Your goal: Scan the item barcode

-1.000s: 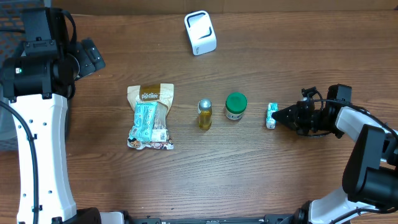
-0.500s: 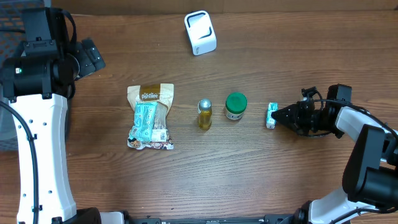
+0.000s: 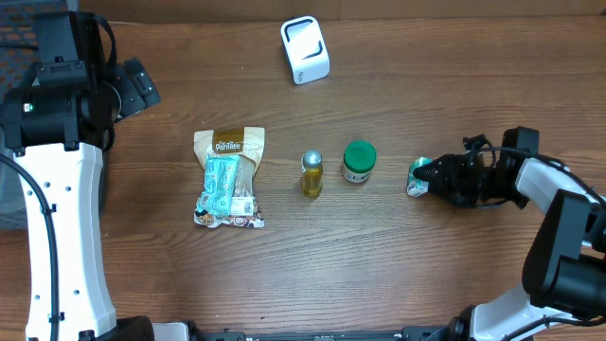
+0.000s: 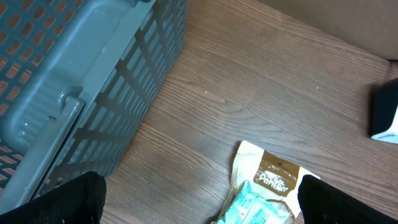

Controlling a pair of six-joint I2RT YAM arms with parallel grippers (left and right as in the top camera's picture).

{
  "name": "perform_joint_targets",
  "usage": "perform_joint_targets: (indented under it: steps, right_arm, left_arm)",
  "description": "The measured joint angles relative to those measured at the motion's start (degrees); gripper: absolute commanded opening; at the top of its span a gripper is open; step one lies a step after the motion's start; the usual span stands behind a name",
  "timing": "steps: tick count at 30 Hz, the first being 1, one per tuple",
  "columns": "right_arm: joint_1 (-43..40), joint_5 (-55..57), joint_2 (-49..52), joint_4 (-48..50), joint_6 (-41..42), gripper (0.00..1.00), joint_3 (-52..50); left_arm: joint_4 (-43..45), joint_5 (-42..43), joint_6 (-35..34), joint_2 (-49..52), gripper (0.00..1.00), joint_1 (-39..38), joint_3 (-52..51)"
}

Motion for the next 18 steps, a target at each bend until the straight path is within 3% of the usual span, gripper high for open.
perform_joint_targets:
  steps: [11, 18]
  right_arm:
    - [1.2, 11.9, -9.5, -10.4, 0.3, 0.70, 8.4]
    - [10.6, 25.6, -12.1, -11.0, 5.7, 0.73, 8.5]
  left_arm:
    - [0.0, 0.0, 0.0, 0.0, 0.99, 0.0, 0.0]
    - [0.0, 0.0, 0.0, 0.0, 0.99, 0.0, 0.0]
